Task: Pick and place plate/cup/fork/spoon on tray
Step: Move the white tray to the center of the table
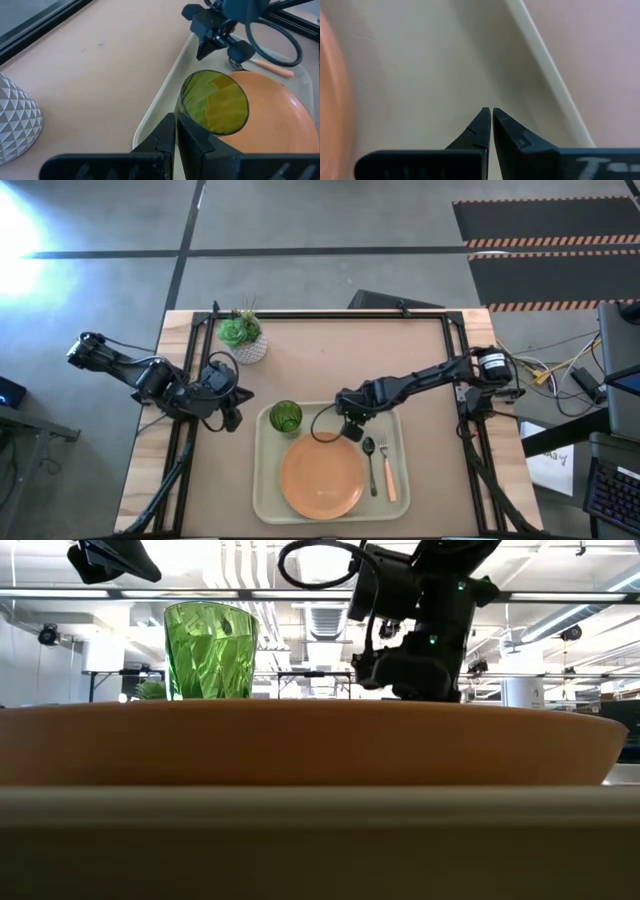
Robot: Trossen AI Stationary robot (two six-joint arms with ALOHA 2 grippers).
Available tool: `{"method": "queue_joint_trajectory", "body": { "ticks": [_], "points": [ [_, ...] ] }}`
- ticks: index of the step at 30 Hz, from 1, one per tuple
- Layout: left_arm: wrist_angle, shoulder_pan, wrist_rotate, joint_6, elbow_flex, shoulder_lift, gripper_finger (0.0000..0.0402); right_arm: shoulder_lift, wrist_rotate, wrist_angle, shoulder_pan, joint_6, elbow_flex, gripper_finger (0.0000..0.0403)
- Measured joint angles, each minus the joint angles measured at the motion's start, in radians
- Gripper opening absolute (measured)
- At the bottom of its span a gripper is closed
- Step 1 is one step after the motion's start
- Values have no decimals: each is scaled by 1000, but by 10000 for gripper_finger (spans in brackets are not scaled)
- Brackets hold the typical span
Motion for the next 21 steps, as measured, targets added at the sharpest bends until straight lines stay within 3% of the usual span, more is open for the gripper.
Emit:
{"method": "queue_joint_trajectory", "body": {
  "ticks": [21],
  "points": [
    [6, 0, 0, -1, -1, 2, 0, 3, 93, 1, -181, -98, 0, 8]
  ]
}}
